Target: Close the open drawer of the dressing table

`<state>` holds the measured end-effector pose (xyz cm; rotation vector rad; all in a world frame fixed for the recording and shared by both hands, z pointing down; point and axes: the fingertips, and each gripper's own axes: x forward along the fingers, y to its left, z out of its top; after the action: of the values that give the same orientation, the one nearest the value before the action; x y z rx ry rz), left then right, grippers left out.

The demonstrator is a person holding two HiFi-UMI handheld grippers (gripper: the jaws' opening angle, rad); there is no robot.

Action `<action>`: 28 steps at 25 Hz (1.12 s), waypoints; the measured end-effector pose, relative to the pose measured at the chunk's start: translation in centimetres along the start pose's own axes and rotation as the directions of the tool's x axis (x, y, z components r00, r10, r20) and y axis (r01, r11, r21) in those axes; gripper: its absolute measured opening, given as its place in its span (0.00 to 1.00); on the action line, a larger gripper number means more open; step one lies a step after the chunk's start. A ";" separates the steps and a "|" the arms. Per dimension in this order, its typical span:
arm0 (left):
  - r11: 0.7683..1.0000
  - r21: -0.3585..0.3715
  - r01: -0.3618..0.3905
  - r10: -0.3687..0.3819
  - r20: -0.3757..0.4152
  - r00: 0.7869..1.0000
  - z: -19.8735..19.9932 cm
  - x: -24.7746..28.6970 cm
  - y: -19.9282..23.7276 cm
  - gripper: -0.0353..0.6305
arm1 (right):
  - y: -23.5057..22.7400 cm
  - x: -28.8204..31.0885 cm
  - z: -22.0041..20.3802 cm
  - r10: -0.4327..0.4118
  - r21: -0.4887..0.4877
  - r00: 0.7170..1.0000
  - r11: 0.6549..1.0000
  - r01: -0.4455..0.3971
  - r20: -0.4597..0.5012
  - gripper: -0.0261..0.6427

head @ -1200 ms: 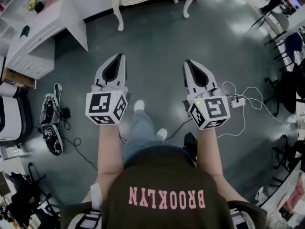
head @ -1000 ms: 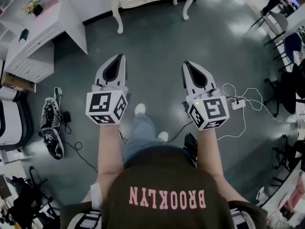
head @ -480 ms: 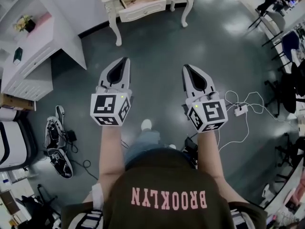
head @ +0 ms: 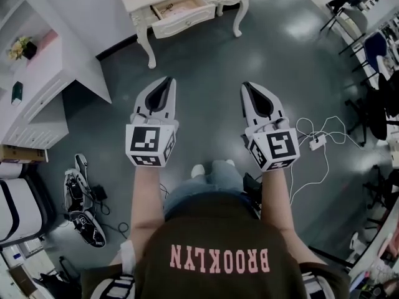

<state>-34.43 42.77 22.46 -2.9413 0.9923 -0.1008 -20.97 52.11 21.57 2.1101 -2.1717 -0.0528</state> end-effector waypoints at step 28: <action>0.984 -0.119 -0.133 0.124 -0.084 0.989 -1.7 23.5 8.1 0.06 | -15.8 22.7 -3.4 0.098 0.047 0.988 0.995 -0.093 -0.119 0.03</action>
<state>-20.77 22.08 24.92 -2.9940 1.2400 -0.1542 -5.48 29.15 24.63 1.9703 -2.2172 0.1260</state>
